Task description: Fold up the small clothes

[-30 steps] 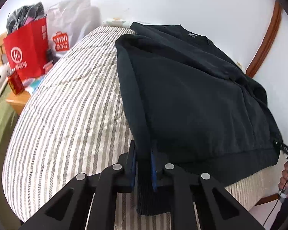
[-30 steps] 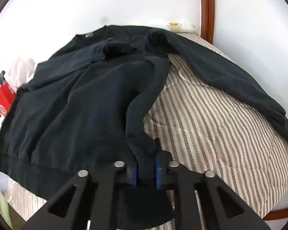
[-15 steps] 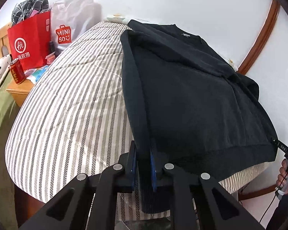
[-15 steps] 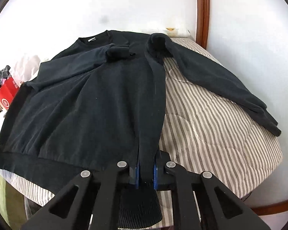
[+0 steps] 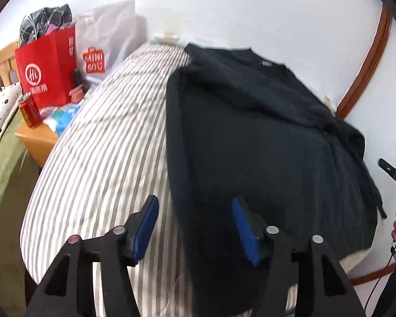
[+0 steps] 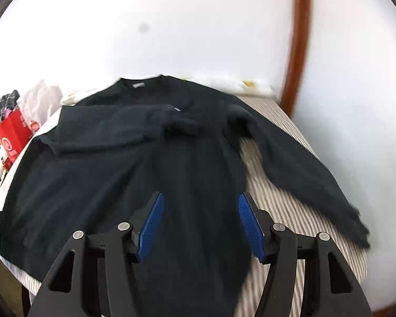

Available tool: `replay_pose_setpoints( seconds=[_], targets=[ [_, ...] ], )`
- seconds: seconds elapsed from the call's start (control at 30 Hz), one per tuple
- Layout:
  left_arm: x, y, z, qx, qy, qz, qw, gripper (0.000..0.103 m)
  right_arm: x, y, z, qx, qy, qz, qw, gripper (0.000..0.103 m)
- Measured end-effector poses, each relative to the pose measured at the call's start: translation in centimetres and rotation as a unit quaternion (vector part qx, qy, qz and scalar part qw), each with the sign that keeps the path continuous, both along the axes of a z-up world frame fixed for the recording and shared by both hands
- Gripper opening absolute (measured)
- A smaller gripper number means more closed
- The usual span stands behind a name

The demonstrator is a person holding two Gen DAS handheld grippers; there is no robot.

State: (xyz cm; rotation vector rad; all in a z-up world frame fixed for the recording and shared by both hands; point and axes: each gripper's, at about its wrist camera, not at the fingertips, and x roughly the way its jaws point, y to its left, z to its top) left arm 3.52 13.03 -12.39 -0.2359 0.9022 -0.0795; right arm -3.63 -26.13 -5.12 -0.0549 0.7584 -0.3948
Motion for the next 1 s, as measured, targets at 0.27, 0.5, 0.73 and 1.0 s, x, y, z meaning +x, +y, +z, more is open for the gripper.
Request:
replay_pose_setpoints(
  seconds=[0.27,0.5,0.73,1.0],
  targets=[
    [5.4,0.1,1.2,0.002,0.0,0.02,0.9998,0.056,10.6,-2.0,-1.2,0.041,0.004,0.005,0.999,0.059],
    [10.1,-0.7,1.3,0.028,0.0,0.03,0.9992,0.056,18.4,-5.7,-3.3,0.064,0.029,-0.011,0.997,0.059],
    [13.1,-1.4,0.1,0.029,0.014,0.034,0.9989,0.056,22.5,-9.6,-7.2,0.102,0.061,-0.039,0.992,0.059],
    [15.2,-1.6,-1.3,0.041,0.034,0.032,0.9981,0.056,22.0,-9.1,-9.4,0.105,0.068,-0.02,0.992,0.057]
  ],
)
